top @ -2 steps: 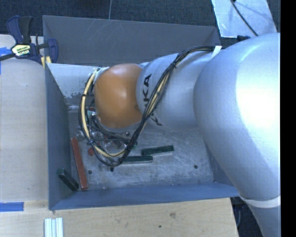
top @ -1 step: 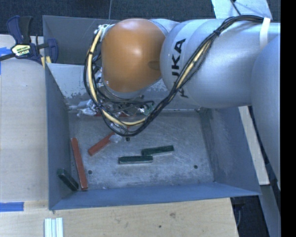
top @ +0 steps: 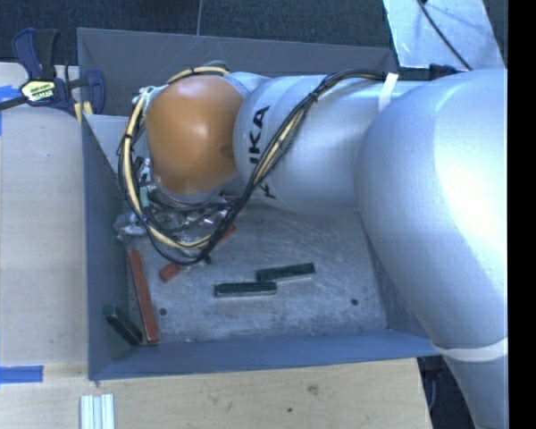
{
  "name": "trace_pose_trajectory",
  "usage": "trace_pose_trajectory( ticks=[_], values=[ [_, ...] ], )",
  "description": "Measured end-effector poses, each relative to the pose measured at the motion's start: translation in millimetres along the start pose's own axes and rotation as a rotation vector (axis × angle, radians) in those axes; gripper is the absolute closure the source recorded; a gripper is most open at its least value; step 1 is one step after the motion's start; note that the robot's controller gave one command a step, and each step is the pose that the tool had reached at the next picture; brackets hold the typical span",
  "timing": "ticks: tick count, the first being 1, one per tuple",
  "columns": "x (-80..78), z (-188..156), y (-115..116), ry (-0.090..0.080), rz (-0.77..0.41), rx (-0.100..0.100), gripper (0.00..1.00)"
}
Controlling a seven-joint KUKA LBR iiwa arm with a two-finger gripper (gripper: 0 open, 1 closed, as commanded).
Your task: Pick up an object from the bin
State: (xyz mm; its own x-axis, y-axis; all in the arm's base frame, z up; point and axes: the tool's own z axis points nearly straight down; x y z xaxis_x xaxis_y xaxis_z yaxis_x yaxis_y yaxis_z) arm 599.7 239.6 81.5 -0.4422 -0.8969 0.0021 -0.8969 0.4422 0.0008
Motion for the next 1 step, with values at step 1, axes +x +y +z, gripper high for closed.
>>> trace_pose_trajectory(
  ticks=[1],
  values=[
    [-1.5, -3.9, -0.7, -0.005, 0.003, 0.002, 1.00]
  ],
)
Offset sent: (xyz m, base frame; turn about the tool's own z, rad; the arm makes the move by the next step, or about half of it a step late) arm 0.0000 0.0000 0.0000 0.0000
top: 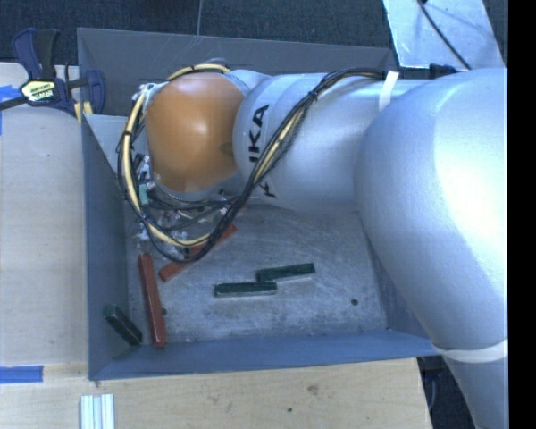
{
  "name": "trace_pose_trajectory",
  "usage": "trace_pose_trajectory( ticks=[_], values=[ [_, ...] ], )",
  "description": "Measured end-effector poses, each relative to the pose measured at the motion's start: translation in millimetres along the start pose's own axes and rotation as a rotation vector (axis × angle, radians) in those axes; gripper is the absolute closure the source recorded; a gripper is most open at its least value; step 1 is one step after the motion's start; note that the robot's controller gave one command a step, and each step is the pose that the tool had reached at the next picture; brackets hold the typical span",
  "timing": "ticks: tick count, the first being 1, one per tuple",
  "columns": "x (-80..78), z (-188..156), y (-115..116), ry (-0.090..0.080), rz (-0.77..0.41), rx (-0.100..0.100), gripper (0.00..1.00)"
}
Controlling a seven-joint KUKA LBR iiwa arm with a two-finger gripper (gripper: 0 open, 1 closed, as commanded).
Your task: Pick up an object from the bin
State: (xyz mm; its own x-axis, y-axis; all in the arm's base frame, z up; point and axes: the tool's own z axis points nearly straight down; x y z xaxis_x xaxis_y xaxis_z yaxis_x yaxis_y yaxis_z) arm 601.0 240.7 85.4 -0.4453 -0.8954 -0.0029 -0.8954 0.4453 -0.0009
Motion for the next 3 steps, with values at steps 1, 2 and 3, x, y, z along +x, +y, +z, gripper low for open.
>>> trace_pose_trajectory(
  ticks=[1, 2, 3],
  values=[
    [27.0, -117.8, 13.8, -0.006, 0.003, 0.006, 1.00],
    [27.5, -112.4, 14.4, 0.000, 0.004, 0.000, 0.00],
    [40.9, 17.4, -21.1, 0.004, -0.383, -0.005, 0.00]
  ],
)
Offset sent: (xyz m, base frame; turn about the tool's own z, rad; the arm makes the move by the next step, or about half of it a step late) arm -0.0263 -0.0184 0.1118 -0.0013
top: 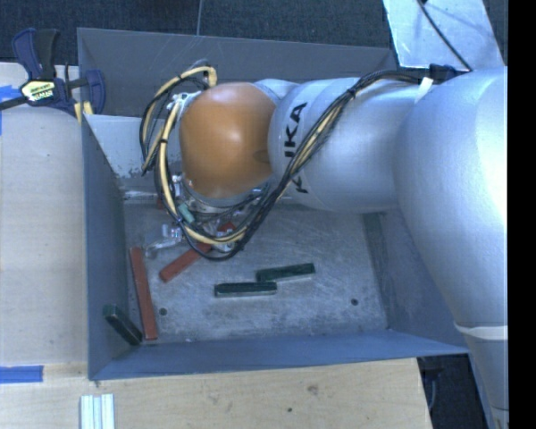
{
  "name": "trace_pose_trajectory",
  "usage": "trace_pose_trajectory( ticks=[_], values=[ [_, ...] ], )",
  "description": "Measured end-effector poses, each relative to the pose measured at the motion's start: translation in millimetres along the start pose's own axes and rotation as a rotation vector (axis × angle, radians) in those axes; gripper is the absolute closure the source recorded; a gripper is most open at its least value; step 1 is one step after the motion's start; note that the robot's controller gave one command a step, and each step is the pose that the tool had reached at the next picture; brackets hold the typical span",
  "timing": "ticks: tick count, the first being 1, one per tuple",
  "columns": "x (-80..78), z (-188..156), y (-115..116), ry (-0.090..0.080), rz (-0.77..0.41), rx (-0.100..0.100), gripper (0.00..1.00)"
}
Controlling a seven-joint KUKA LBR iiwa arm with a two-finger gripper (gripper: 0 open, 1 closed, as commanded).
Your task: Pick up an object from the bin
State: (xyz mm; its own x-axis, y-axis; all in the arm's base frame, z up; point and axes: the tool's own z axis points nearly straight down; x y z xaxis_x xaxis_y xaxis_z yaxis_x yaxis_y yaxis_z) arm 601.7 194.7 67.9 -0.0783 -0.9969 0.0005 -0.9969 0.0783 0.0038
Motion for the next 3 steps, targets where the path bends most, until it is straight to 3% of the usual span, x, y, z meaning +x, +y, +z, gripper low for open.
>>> trace_pose_trajectory(
  ticks=[1, 2, 3],
  values=[
    [75.9, -2.3, -14.7, 0.001, -0.003, 0.005, 0.00],
    [70.0, -3.7, -13.8, -0.004, -0.007, 0.005, 1.00],
    [0.1, -76.0, -20.6, -0.009, -0.017, 0.014, 1.00]
  ],
)
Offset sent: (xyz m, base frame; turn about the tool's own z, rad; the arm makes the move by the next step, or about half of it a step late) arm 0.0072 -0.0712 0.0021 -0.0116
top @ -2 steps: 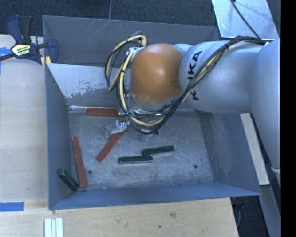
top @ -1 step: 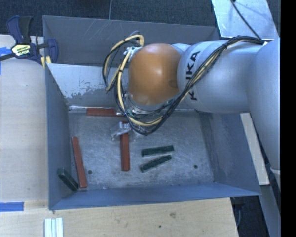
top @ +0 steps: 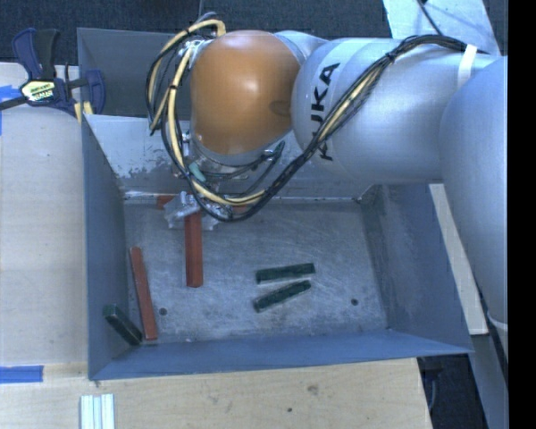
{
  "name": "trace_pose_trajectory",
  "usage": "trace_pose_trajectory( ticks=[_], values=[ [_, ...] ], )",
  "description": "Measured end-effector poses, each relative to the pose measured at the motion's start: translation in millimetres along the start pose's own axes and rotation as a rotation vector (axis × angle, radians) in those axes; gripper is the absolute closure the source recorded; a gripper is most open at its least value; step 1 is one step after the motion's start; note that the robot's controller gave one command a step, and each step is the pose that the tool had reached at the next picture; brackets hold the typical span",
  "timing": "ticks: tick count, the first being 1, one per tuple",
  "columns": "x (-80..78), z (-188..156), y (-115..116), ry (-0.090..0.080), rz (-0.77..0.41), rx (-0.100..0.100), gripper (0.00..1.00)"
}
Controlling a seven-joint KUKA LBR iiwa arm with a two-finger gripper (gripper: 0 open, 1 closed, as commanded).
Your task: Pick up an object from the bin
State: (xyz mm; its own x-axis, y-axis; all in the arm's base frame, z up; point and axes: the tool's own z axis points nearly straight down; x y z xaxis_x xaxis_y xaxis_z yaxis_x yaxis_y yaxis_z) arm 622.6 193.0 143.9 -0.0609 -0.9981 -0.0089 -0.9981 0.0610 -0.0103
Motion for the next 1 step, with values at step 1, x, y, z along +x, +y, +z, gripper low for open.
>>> trace_pose_trajectory(
  ticks=[1],
  values=[
    [7.9, -108.6, 47.9, 0.003, 0.030, 0.000, 1.00]
  ],
)
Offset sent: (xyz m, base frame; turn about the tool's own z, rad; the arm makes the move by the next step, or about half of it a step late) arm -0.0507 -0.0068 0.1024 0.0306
